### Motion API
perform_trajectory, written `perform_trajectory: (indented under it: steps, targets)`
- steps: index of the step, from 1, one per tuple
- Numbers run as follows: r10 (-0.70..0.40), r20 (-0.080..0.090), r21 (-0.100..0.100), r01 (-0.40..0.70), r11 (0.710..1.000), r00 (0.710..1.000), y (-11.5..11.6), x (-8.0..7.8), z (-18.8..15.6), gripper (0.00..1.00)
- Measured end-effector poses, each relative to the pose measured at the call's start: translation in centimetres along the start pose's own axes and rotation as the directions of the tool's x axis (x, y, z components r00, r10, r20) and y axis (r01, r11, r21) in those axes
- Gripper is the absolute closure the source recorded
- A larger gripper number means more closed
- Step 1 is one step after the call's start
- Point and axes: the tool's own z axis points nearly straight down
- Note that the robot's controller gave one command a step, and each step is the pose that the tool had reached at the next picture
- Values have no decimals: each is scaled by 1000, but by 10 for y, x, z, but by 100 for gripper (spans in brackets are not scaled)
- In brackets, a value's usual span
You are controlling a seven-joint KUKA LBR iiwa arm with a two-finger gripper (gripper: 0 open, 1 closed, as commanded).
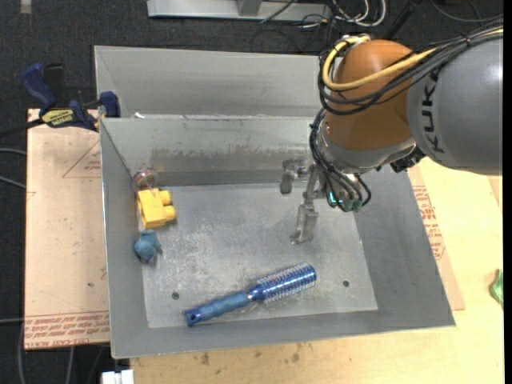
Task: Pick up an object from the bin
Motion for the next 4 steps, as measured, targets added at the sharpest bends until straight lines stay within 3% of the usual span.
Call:
perform_trajectory:
  steps: [1,2,3,4]
  targets:
    - [-77,3,0,77,997,997,-7,43,121,0]
    - [-205,12,1,205,979,979,11,92,121,0]
    - [-211,15,3,210,978,977,20,91,132,0]
    - [-208,16,1,208,978,978,20,91,131,100]
